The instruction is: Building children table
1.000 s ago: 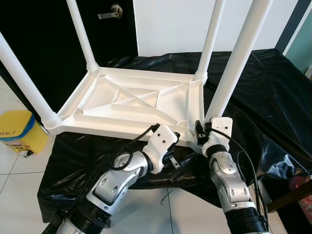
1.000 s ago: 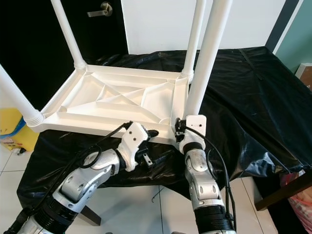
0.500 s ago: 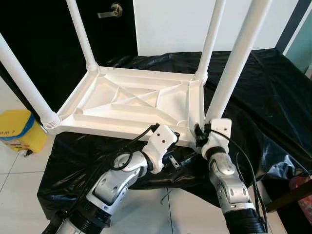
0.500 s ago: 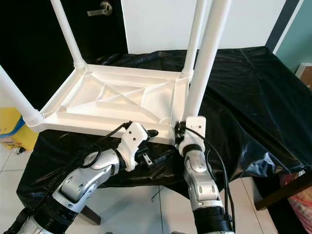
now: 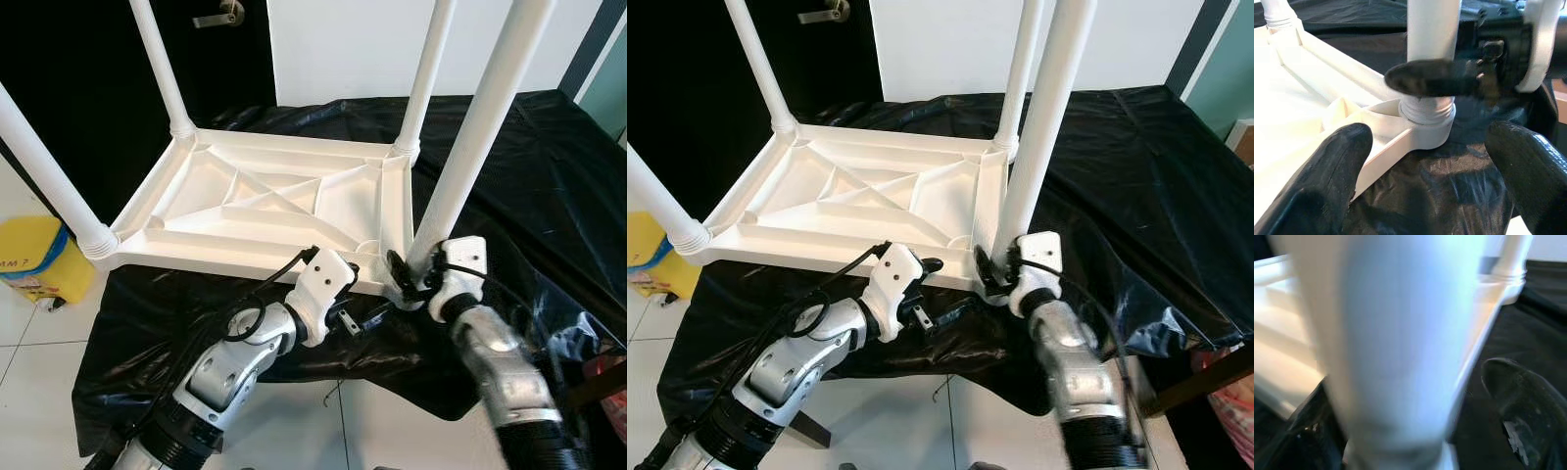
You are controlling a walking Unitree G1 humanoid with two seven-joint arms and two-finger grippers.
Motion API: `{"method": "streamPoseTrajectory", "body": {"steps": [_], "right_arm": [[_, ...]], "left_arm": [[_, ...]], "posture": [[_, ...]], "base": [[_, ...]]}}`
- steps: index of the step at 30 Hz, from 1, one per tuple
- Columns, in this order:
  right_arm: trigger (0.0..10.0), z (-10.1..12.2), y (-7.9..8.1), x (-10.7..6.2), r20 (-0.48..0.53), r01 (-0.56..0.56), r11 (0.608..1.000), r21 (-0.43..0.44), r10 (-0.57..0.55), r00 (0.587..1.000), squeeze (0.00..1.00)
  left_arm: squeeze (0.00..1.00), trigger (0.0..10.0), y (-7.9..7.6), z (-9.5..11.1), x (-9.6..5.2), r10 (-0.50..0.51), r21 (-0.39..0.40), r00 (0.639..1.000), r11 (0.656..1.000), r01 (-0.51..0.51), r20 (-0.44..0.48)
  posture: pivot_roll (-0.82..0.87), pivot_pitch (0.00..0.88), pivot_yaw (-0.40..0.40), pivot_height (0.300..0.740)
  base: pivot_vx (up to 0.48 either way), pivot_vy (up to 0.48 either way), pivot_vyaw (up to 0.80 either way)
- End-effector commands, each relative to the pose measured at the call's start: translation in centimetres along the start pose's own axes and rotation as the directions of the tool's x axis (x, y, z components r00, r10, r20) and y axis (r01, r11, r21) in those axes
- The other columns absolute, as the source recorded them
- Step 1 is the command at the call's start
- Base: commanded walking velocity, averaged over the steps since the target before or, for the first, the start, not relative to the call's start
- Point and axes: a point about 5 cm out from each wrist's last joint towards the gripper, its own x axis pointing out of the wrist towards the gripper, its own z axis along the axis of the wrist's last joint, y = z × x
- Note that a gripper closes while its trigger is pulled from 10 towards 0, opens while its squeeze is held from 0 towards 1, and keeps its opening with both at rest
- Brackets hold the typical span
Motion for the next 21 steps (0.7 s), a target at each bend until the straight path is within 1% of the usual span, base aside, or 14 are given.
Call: {"method": "streamPoseTrajectory", "body": {"steps": [1, 2, 3, 5, 11, 12, 19, 21], "right_arm": [[10.0, -0.3, 0.3, 0.2, -0.017, -0.108, 0.994, -0.003, 0.108, 0.994, 0.00], [10.0, -0.3, 0.3, 0.2, -0.017, -0.108, 0.994, -0.003, 0.108, 0.994, 0.00], [10.0, -0.4, 0.4, 0.4, -0.031, -0.166, 0.986, -0.005, 0.166, 0.986, 0.00], [10.0, -0.4, 0.6, 0.8, -0.044, -0.234, 0.972, -0.010, 0.233, 0.971, 0.00], [10.0, -0.2, 0.9, 1.5, -0.041, -0.288, 0.957, -0.042, 0.286, 0.957, 0.00], [0.0, -0.4, 0.8, 1.6, -0.048, -0.298, 0.953, -0.049, 0.296, 0.954, 0.00], [0.0, -0.8, 0.3, 1.4, -0.075, -0.297, 0.954, -0.043, 0.294, 0.953, 0.00], [0.0, -1.3, 0.1, 1.1, -0.099, -0.307, 0.950, -0.056, 0.300, 0.949, 0.00]], "left_arm": [[0.00, 10.0, -0.6, 0.1, 0.1, -0.078, 0.006, 0.997, 0.997, 0.078, -0.003], [0.00, 10.0, -0.6, 0.1, 0.1, -0.078, 0.006, 0.997, 0.997, 0.078, -0.003], [0.00, 10.0, -0.6, 0.2, 0.2, -0.084, 0.009, 0.996, 0.996, 0.084, -0.001], [0.00, 10.0, -0.6, 0.2, 0.3, -0.089, 0.013, 0.996, 0.996, 0.089, 0.000], [0.00, 10.0, -0.6, 0.2, 0.4, -0.088, 0.015, 0.996, 0.996, 0.088, 0.002], [0.00, 10.0, -0.7, 0.2, 0.4, -0.085, 0.012, 0.996, 0.996, 0.085, 0.004], [0.00, 10.0, -0.7, 0.0, 0.2, -0.069, 0.004, 0.998, 0.998, 0.069, 0.006], [0.00, 10.0, -0.6, 0.1, 0.2, -0.062, 0.001, 0.998, 0.998, 0.062, 0.008]], "posture": [[-0.11, 0.069, -0.010, 0.740], [-0.11, 0.069, -0.010, 0.740], [-0.11, 0.063, -0.012, 0.740], [-0.11, 0.060, -0.013, 0.740], [-0.11, 0.048, -0.017, 0.740], [-0.10, 0.054, -0.027, 0.740], [-0.10, 0.060, -0.035, 0.740], [-0.10, 0.062, -0.035, 0.740]], "base": [[0.000, 0.000, 0.00], [0.000, 0.000, 0.00], [0.000, 0.000, 0.00], [0.000, 0.000, 0.00], [0.000, 0.000, 0.00], [0.000, 0.000, 0.00], [0.000, 0.000, 0.00], [0.000, 0.000, 0.00]]}}
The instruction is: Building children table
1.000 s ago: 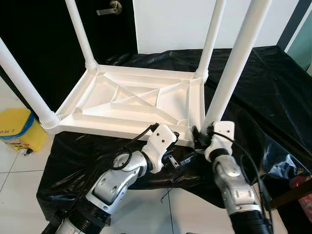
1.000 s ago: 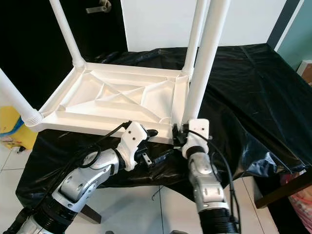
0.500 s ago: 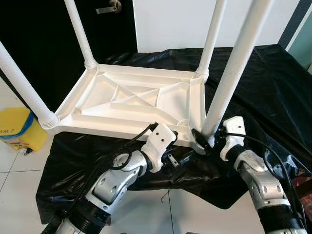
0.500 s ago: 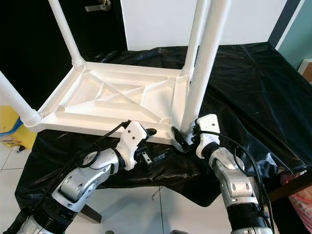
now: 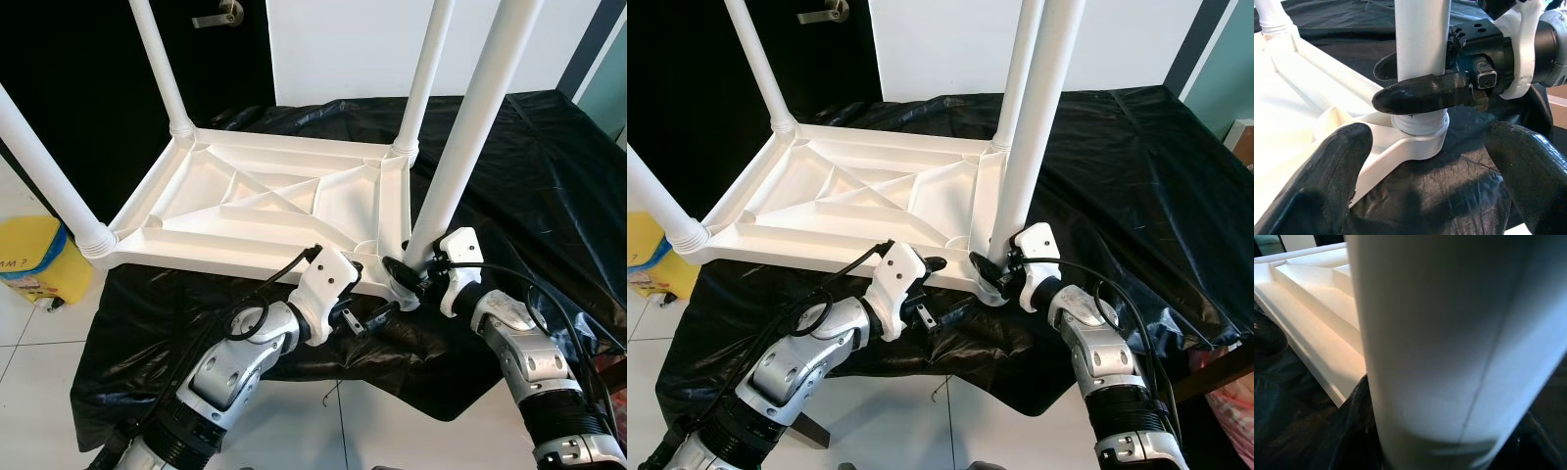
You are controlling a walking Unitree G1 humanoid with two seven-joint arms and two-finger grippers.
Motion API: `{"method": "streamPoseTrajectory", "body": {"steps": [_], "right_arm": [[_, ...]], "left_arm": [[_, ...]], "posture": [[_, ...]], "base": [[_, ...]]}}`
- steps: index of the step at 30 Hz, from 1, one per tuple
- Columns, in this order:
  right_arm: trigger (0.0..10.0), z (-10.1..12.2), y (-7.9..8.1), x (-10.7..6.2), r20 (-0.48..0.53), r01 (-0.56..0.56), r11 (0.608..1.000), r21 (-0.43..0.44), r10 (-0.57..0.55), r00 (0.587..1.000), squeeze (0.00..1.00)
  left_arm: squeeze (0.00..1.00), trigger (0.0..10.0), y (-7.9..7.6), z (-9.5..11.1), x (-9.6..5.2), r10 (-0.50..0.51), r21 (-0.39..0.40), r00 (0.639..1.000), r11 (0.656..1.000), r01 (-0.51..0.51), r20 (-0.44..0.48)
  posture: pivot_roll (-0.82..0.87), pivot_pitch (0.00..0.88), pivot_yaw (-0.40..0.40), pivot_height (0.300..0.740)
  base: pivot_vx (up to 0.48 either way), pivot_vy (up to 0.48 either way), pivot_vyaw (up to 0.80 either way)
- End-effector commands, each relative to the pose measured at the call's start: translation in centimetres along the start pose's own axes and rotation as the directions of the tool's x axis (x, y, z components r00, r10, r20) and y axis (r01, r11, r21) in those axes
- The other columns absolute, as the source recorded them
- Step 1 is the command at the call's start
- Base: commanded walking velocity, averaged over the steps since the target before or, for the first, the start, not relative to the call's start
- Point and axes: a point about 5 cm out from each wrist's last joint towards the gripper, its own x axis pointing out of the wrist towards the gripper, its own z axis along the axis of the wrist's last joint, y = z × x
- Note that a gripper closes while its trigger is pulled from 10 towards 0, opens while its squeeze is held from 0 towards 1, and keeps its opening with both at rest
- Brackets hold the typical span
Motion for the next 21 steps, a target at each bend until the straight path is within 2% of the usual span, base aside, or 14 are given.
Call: {"method": "streamPoseTrajectory", "body": {"steps": [1, 5, 6, 9, 14, 20, 21], "right_arm": [[0.0, -1.13, 0.48, -0.16, -0.053, -0.043, 0.999, -0.002, 0.042, 0.998, 0.00], [0.0, -1.37, 0.44, -0.23, -0.049, -0.018, 1.000, 0.007, 0.018, 0.999, 0.00], [10.0, -1.52, 0.65, -0.19, -0.051, 0.032, 0.999, 0.024, -0.031, 0.998, 0.00], [10.0, -1.54, 0.71, -0.17, -0.053, 0.042, 0.999, 0.027, -0.041, 0.998, 0.00], [10.0, -1.73, 1.08, -0.01, -0.071, 0.168, 0.985, 0.022, -0.167, 0.984, 0.00], [10.0, -1.72, 1.18, 0.02, -0.065, 0.225, 0.974, 0.028, -0.222, 0.973, 0.00], [10.0, -1.81, 1.43, 0.13, -0.076, 0.310, 0.949, 0.062, -0.305, 0.949, 0.00]], "left_arm": [[0.00, 10.0, -0.36, -0.20, -0.11, -0.052, 0.004, 0.999, 0.999, 0.052, -0.008], [0.00, 10.0, -0.27, -0.17, -0.13, -0.051, 0.007, 0.999, 0.999, 0.051, -0.008], [0.00, 10.0, -0.19, -0.11, -0.15, -0.051, 0.009, 0.999, 0.999, 0.051, -0.007], [0.00, 10.0, -0.17, -0.10, -0.16, -0.052, 0.009, 0.999, 0.999, 0.052, -0.007], [0.00, 10.0, -0.15, -0.09, -0.18, -0.055, 0.007, 0.998, 0.998, 0.055, -0.007], [0.00, 10.0, -0.20, -0.10, -0.15, -0.058, 0.007, 0.998, 0.998, 0.058, -0.008], [0.00, 10.0, -0.14, -0.08, -0.15, -0.057, 0.007, 0.998, 0.998, 0.058, -0.007]], "posture": [[-0.10, 0.062, -0.035, 0.740], [-0.10, 0.063, -0.033, 0.740], [-0.11, 0.068, -0.023, 0.740], [-0.11, 0.068, -0.022, 0.740], [-0.12, 0.073, -0.014, 0.740], [-0.12, 0.077, -0.013, 0.740], [-0.12, 0.080, -0.012, 0.740]], "base": [[0.000, 0.000, 0.00], [0.000, 0.000, 0.00], [0.000, 0.000, 0.00], [0.000, 0.000, 0.00], [0.000, 0.000, 0.00], [0.000, 0.000, 0.00], [0.000, 0.000, 0.00]]}}
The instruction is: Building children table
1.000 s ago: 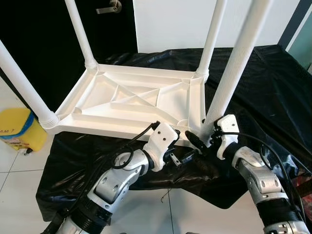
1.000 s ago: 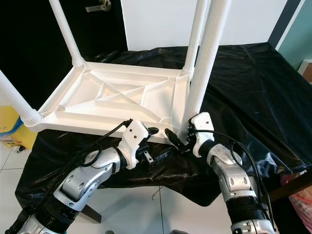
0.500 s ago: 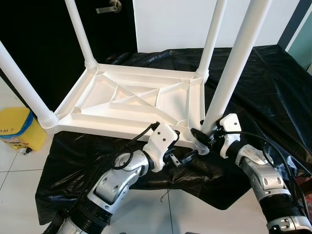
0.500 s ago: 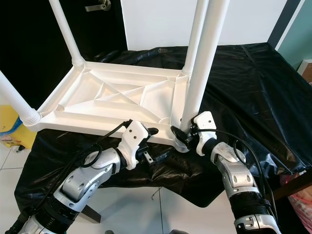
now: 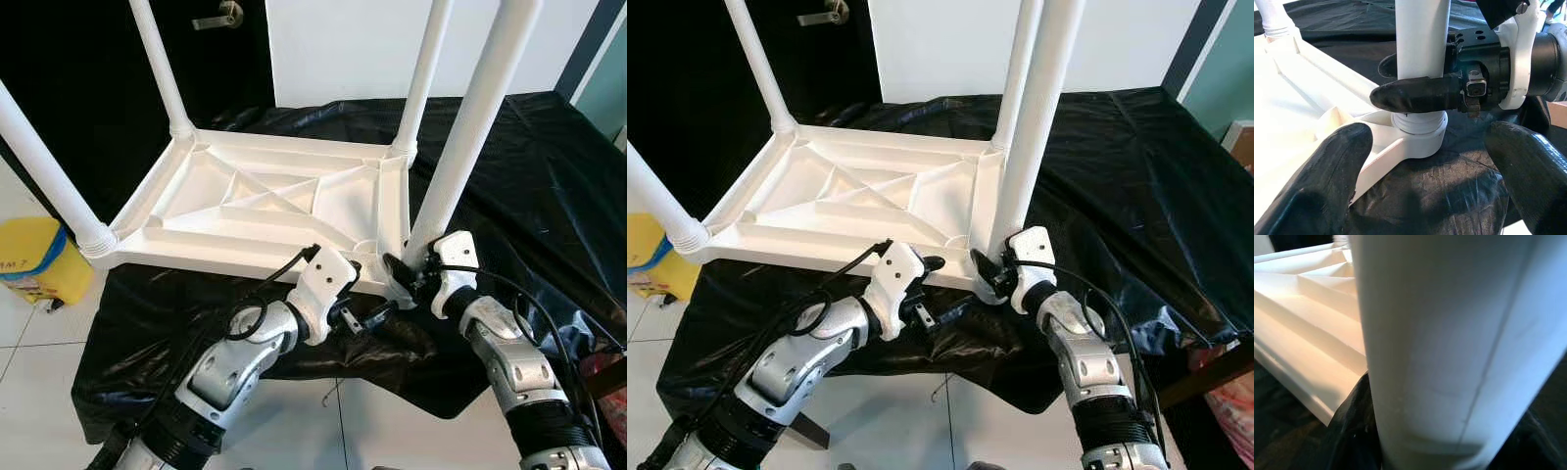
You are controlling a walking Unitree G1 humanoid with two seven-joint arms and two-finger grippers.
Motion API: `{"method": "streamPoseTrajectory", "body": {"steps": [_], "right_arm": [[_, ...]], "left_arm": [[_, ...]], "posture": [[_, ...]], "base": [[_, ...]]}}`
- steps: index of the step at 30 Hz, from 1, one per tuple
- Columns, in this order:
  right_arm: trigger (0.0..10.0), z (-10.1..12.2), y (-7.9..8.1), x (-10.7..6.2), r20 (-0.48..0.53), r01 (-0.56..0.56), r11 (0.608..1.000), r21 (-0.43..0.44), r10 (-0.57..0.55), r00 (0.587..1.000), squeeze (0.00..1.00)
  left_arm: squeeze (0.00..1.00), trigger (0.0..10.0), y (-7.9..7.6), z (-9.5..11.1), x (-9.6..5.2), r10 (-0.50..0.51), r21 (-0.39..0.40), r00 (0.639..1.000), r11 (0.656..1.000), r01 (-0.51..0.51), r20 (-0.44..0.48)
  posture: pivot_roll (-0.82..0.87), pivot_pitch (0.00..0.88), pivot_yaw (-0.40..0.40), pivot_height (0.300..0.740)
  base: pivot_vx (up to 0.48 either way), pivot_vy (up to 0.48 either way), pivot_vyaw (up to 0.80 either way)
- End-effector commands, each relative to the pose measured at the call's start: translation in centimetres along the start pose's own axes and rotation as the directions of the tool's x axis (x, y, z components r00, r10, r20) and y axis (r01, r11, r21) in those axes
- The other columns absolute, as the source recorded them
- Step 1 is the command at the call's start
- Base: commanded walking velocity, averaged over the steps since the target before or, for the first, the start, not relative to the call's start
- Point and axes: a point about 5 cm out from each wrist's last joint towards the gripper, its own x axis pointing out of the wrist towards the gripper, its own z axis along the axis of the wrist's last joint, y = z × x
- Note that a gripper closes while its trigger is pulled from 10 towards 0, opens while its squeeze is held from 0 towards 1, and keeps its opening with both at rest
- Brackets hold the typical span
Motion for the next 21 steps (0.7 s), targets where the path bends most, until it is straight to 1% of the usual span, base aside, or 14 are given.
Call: {"method": "streamPoseTrajectory", "body": {"steps": [1, 2, 3, 5, 7, 8, 10, 11, 13, 14, 15, 16, 17, 21], "right_arm": [[10.0, -1.7, 0.2, -0.4, -0.092, 0.106, 0.994, 0.032, -0.103, 0.990, 0.00], [10.0, -1.7, 0.2, -0.4, -0.092, 0.106, 0.994, 0.032, -0.103, 0.990, 0.00], [10.0, -1.8, 0.3, -0.5, -0.101, 0.166, 0.985, 0.049, -0.160, 0.982, 0.00], [10.0, -1.9, 0.3, -0.5, -0.103, 0.178, 0.983, 0.051, -0.172, 0.980, 0.00], [10.0, -2.0, 0.4, -0.6, -0.104, 0.243, 0.968, 0.065, -0.235, 0.966, 0.00], [10.0, -2.0, 0.6, -0.8, -0.105, 0.293, 0.954, 0.070, -0.285, 0.953, 0.00], [10.0, -2.0, 1.1, -0.9, -0.102, 0.331, 0.941, 0.074, -0.323, 0.941, 0.00], [10.0, -2.0, 1.1, -0.9, -0.102, 0.331, 0.941, 0.074, -0.323, 0.941, 0.00], [10.0, -2.2, 1.9, -0.9, -0.108, 0.362, 0.928, 0.094, -0.352, 0.930, 0.00], [10.0, -2.2, 1.9, -0.9, -0.108, 0.362, 0.928, 0.094, -0.352, 0.930, 0.00], [10.0, -2.2, 2.4, -0.9, -0.111, 0.365, 0.925, 0.106, -0.354, 0.929, 0.00], [10.0, -2.2, 2.4, -0.9, -0.111, 0.365, 0.925, 0.106, -0.354, 0.929, 0.00], [10.0, -2.0, 3.5, -0.7, -0.102, 0.327, 0.937, 0.125, -0.316, 0.943, 0.00], [10.0, -1.9, 4.0, -0.7, -0.100, 0.318, 0.940, 0.126, -0.307, 0.946, 0.00]], "left_arm": [[0.00, 10.0, -0.3, -0.1, -0.1, -0.062, 0.006, 0.998, 0.998, 0.062, -0.008], [0.00, 10.0, -0.3, -0.1, -0.1, -0.062, 0.006, 0.998, 0.998, 0.062, -0.008], [0.00, 10.0, -0.3, -0.1, -0.1, -0.059, 0.006, 0.998, 0.998, 0.059, -0.008], [0.00, 10.0, -0.3, -0.1, -0.1, -0.059, 0.006, 0.998, 0.998, 0.059, -0.008], [0.00, 10.0, -0.2, -0.2, -0.1, -0.048, 0.002, 0.999, 0.999, 0.048, -0.005], [0.00, 10.0, -0.1, -0.2, -0.1, -0.040, -0.001, 0.999, 0.999, 0.040, -0.003], [0.00, 10.0, -0.1, -0.3, -0.1, -0.028, -0.007, 1.000, 1.000, 0.028, 0.001], [0.00, 10.0, -0.1, -0.3, -0.1, -0.028, -0.007, 1.000, 1.000, 0.028, 0.001], [0.00, 10.0, 0.0, -0.3, -0.1, -0.018, -0.011, 1.000, 1.000, 0.018, 0.006], [0.00, 10.0, 0.0, -0.3, -0.1, -0.018, -0.011, 1.000, 1.000, 0.018, 0.006], [0.00, 10.0, 0.0, -0.3, -0.1, -0.016, -0.012, 1.000, 1.000, 0.016, 0.007], [0.00, 10.0, 0.0, -0.3, -0.1, -0.016, -0.012, 1.000, 1.000, 0.016, 0.007], [0.00, 10.0, 0.0, -0.3, -0.2, -0.015, -0.011, 1.000, 1.000, 0.015, 0.008], [0.00, 10.0, 0.0, -0.2, -0.3, -0.013, -0.009, 1.000, 1.000, 0.013, 0.009]], "posture": [[-0.12, 0.081, -0.013, 0.740], [-0.12, 0.081, -0.013, 0.740], [-0.11, 0.080, -0.014, 0.740], [-0.11, 0.080, -0.014, 0.740], [-0.11, 0.081, -0.017, 0.740], [-0.11, 0.082, -0.021, 0.740], [-0.10, 0.082, -0.023, 0.740], [-0.10, 0.082, -0.023, 0.740], [-0.10, 0.084, -0.026, 0.740], [-0.10, 0.084, -0.026, 0.740], [-0.10, 0.084, -0.026, 0.740], [-0.10, 0.084, -0.026, 0.740], [-0.10, 0.087, -0.026, 0.740], [-0.09, 0.087, -0.026, 0.740]], "base": [[0.000, 0.000, 0.00], [0.000, 0.000, 0.00], [0.000, 0.000, 0.00], [0.000, 0.000, 0.00], [0.000, 0.000, 0.00], [0.000, 0.000, 0.00], [0.000, 0.000, 0.00], [0.000, 0.000, 0.00], [0.000, 0.000, 0.00], [0.000, 0.000, 0.00], [0.000, 0.000, 0.00], [0.000, 0.000, 0.00], [0.000, 0.000, 0.00], [0.000, 0.000, 0.00]]}}
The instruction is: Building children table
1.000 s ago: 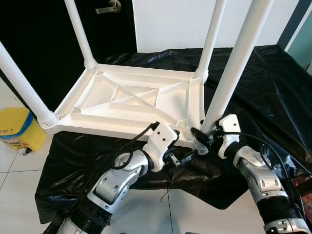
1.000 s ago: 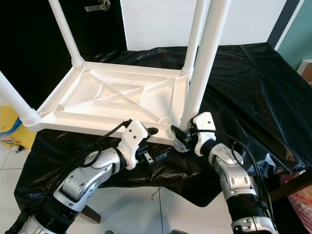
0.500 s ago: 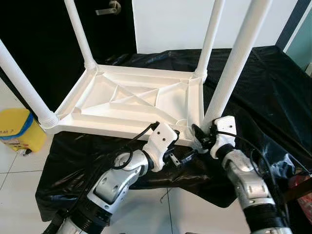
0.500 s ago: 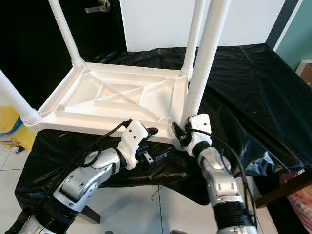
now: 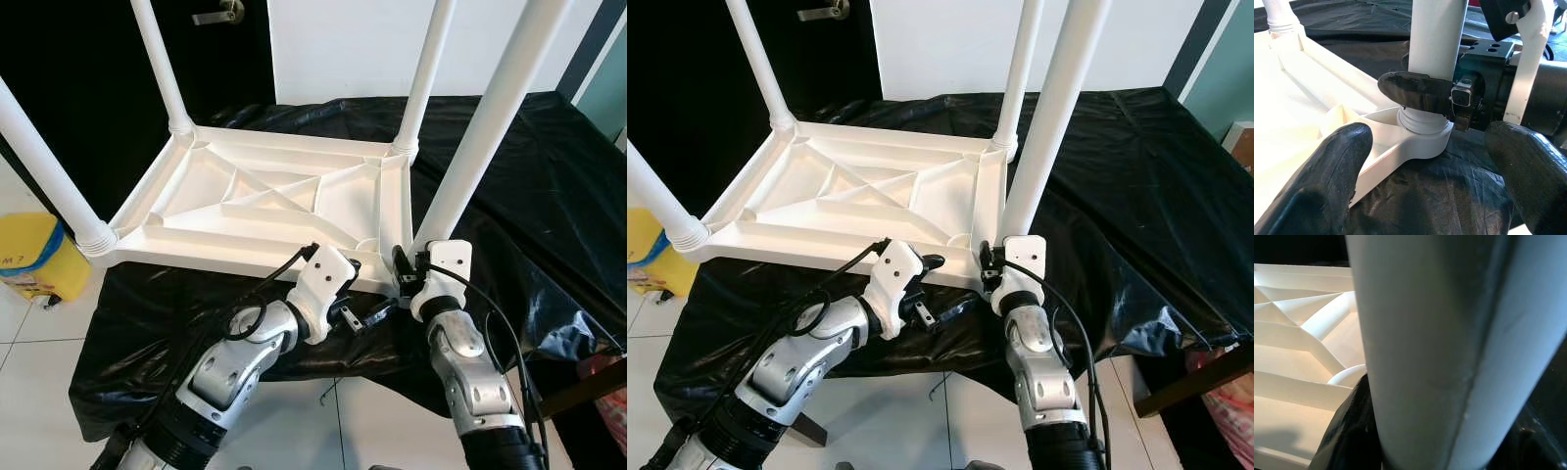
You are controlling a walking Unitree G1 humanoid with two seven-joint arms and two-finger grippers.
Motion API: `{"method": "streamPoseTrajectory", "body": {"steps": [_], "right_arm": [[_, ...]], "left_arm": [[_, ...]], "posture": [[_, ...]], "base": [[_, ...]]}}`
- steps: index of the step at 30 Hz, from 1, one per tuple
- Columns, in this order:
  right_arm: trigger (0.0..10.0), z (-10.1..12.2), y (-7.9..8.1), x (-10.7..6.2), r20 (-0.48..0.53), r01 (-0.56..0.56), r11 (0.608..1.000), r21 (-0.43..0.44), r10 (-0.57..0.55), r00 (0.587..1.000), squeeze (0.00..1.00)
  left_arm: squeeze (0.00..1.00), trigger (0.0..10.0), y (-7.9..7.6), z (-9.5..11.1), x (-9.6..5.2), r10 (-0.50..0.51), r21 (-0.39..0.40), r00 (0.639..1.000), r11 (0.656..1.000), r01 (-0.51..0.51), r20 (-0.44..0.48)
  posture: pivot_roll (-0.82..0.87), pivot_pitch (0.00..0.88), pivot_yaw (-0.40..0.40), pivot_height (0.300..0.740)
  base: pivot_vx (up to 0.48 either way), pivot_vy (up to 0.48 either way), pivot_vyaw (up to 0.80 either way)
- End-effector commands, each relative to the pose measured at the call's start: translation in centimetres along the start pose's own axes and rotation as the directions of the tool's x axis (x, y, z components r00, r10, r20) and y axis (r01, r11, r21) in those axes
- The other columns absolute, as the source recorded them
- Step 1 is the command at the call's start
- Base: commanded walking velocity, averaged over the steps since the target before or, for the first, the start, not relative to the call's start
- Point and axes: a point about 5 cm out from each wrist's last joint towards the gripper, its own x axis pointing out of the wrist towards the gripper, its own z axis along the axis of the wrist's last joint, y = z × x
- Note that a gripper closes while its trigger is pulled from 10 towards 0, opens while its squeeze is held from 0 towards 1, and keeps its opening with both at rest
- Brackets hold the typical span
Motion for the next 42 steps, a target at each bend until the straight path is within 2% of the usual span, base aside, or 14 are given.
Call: {"method": "streamPoseTrajectory", "body": {"steps": [1, 11, 12, 13, 14, 25, 26, 28, 32, 37, 38, 39, 41, 42], "right_arm": [[10.0, -1.8, 0.3, -0.6, -0.097, -0.003, 1.000, 0.002, 0.003, 0.995, 0.00], [10.0, -1.2, -0.2, -0.5, -0.063, 0.012, 1.000, -0.012, -0.013, 0.998, 0.01], [10.0, -1.0, -0.3, -0.4, -0.056, 0.006, 1.000, -0.014, -0.007, 0.998, 0.83], [10.0, -1.0, -0.4, -0.4, -0.052, 0.002, 1.000, -0.015, -0.002, 0.999, 0.83], [10.0, -0.8, -0.6, -0.5, -0.042, -0.017, 1.000, -0.015, 0.016, 0.999, 1.00], [10.0, 0.9, -3.0, -0.3, -0.010, -0.264, 0.963, -0.044, 0.264, 0.964, 1.00], [10.0, 1.1, -3.4, -0.2, -0.018, -0.333, 0.941, -0.062, 0.333, 0.943, 0.00], [10.0, 1.4, -3.9, 0.1, -0.043, -0.428, 0.901, -0.074, 0.426, 0.904, 0.00], [10.0, 1.5, -4.0, 0.3, -0.050, -0.463, 0.881, -0.092, 0.461, 0.886, 0.00], [10.0, 1.8, -4.2, 1.8, -0.086, -0.562, 0.812, -0.157, 0.555, 0.827, 0.00], [8.1, 1.8, -4.2, 2.0, -0.095, -0.571, 0.804, -0.167, 0.563, 0.821, 0.00], [3.5, 1.7, -4.2, 2.0, -0.096, -0.570, 0.804, -0.170, 0.562, 0.821, 0.00], [3.5, 1.7, -4.2, 2.0, -0.096, -0.570, 0.804, -0.170, 0.562, 0.821, 0.00], [0.0, 1.6, -4.3, 2.0, -0.100, -0.575, 0.801, -0.163, 0.567, 0.818, 0.00]], "left_arm": [[0.00, 10.0, 0.0, -0.2, -0.3, -0.025, 0.007, 1.000, 1.000, 0.025, -0.005], [0.00, 10.0, 0.0, -0.1, -0.2, -0.023, 0.008, 1.000, 1.000, 0.023, -0.001], [0.00, 10.0, 0.0, -0.2, -0.2, -0.024, 0.009, 1.000, 1.000, 0.024, -0.002], [0.00, 10.0, 0.0, -0.2, -0.2, -0.024, 0.009, 1.000, 1.000, 0.024, -0.002], [0.00, 10.0, 0.0, -0.2, -0.2, -0.025, 0.009, 1.000, 1.000, 0.025, -0.003], [0.00, 10.0, -0.9, -0.2, -0.7, -0.116, 0.006, 0.993, 0.993, 0.116, -0.011], [0.00, 10.0, -1.1, -0.3, -0.8, -0.129, 0.008, 0.991, 0.992, 0.130, -0.014], [0.00, 10.0, -1.1, -0.4, -1.0, -0.136, 0.010, 0.990, 0.991, 0.136, -0.023], [0.00, 10.0, -1.1, -0.5, -1.0, -0.140, 0.012, 0.990, 0.990, 0.140, -0.028], [0.00, 10.0, -1.3, -0.3, -1.1, -0.150, 0.017, 0.988, 0.988, 0.151, -0.036], [0.00, 10.0, -1.3, -0.3, -1.1, -0.150, 0.017, 0.988, 0.988, 0.151, -0.035], [0.00, 10.0, -1.3, -0.2, -1.1, -0.150, 0.017, 0.988, 0.989, 0.150, -0.034], [0.00, 10.0, -1.3, -0.2, -1.1, -0.150, 0.017, 0.988, 0.989, 0.150, -0.034], [0.00, 10.0, -1.4, -0.2, -1.2, -0.147, 0.015, 0.989, 0.989, 0.148, -0.032]], "posture": [[-0.09, 0.087, -0.026, 0.740], [-0.09, 0.088, -0.023, 0.740], [-0.09, 0.089, -0.023, 0.740], [-0.09, 0.089, -0.023, 0.740], [-0.10, 0.088, -0.022, 0.740], [-0.11, 0.084, -0.017, 0.740], [-0.11, 0.082, -0.015, 0.740], [-0.11, 0.080, -0.015, 0.740], [-0.10, 0.079, -0.015, 0.740], [-0.09, 0.077, -0.016, 0.740], [-0.08, 0.075, -0.021, 0.740], [-0.08, 0.075, -0.021, 0.740], [-0.08, 0.075, -0.021, 0.740], [-0.08, 0.076, -0.024, 0.740]], "base": [[0.000, 0.000, 0.00], [0.000, 0.000, 0.00], [0.000, 0.000, 0.00], [0.000, 0.000, 0.00], [0.000, 0.000, 0.00], [0.000, 0.000, 0.00], [0.000, 0.000, 0.00], [0.000, 0.000, 0.00], [0.000, 0.000, 0.00], [0.000, 0.000, 0.00], [0.000, 0.000, 0.00], [0.000, 0.000, 0.00], [0.000, 0.000, 0.00], [0.000, 0.000, 0.00]]}}
